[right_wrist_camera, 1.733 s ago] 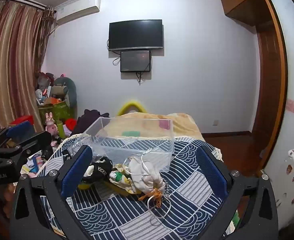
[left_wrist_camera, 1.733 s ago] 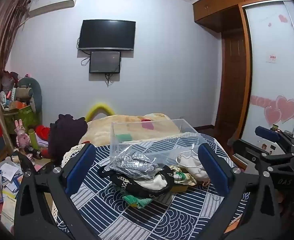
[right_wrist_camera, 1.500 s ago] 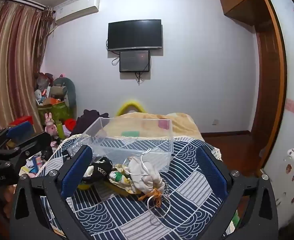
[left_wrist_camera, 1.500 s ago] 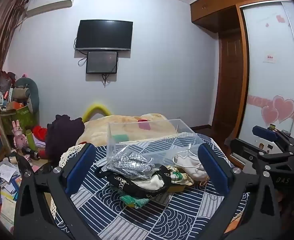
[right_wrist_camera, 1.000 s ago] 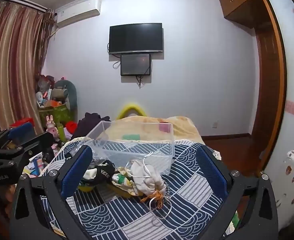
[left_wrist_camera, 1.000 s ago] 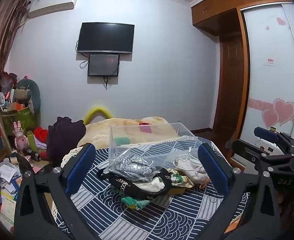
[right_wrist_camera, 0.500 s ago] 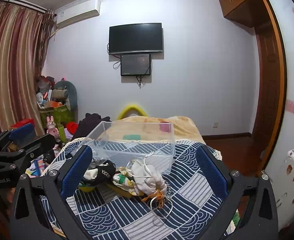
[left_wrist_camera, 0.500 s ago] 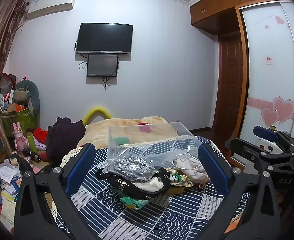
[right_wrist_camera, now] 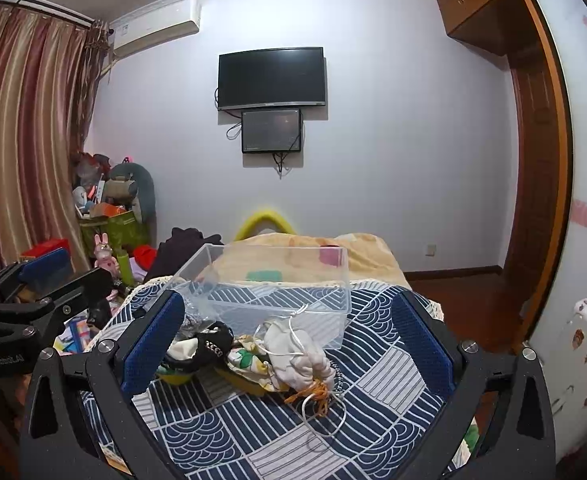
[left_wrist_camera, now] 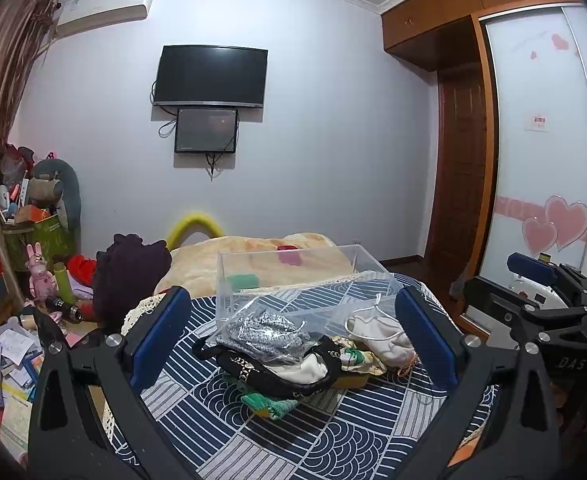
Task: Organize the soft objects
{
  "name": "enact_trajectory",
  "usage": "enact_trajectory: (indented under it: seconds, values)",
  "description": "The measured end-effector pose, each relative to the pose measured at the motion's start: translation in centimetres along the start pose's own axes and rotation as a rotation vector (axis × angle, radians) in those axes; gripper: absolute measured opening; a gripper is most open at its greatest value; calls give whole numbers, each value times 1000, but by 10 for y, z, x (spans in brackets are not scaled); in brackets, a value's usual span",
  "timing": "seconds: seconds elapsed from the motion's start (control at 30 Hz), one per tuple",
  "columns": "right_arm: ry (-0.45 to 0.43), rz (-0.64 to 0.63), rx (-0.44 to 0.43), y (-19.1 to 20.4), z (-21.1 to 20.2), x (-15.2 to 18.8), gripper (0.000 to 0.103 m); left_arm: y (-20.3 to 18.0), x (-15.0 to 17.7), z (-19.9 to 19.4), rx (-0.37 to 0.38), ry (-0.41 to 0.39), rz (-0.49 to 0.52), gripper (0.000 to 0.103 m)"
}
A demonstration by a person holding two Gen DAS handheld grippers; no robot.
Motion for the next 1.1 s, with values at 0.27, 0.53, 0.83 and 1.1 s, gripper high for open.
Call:
enact_trajectory:
  seconds: [0.27, 0.53, 0.83, 1.1]
  values:
    - [0, 1, -1, 1, -2, -1, 103, 2, 0, -1, -1, -1, 0, 103]
    - [-1, 4, -4, 3, -2, -3, 103, 2, 0, -1, -1, -1, 0, 103]
    - [-4, -2, -13, 6, -2, -2, 103, 2, 0, -1, -1, -6, -1, 103]
    - [2, 7, -17, 5, 0, -1, 103, 2, 0, -1, -2, -9, -4, 103]
Point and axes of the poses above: each gripper's, at about its wrist camera, not at the fingertips, and z roughly the way its jaws point, y to its left, x to its underside, the point moved 9 cm from there along z, roughly the way its jaws point, and after that the axes turned 4 degrees about z, right-handed, at the moved point
